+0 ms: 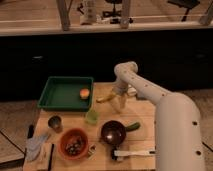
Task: Place banana in metal cup
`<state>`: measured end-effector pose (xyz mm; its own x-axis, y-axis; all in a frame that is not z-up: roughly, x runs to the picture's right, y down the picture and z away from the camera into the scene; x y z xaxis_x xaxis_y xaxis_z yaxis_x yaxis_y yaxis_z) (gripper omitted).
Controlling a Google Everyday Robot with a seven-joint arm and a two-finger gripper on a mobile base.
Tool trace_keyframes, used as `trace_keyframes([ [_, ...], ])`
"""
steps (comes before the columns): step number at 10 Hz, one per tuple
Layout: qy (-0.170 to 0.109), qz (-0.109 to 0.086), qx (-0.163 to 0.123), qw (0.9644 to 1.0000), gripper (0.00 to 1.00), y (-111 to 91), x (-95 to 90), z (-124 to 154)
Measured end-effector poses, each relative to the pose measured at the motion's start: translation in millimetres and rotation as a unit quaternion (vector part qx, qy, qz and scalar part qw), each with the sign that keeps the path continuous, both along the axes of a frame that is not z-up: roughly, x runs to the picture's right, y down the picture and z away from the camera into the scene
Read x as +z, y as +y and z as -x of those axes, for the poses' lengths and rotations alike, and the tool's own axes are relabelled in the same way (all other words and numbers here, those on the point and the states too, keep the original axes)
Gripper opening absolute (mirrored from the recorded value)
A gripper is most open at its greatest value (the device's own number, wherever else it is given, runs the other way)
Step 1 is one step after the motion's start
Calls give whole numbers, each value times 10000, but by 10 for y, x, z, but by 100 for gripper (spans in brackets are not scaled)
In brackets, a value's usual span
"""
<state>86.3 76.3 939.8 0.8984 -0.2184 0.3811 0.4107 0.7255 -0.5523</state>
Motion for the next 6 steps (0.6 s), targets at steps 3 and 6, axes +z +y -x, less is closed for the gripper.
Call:
trace_keyframes([
  [3, -196, -72, -51, 9998, 80, -64, 37, 161],
  [6, -350, 2, -138, 9993, 74, -89, 128, 306],
])
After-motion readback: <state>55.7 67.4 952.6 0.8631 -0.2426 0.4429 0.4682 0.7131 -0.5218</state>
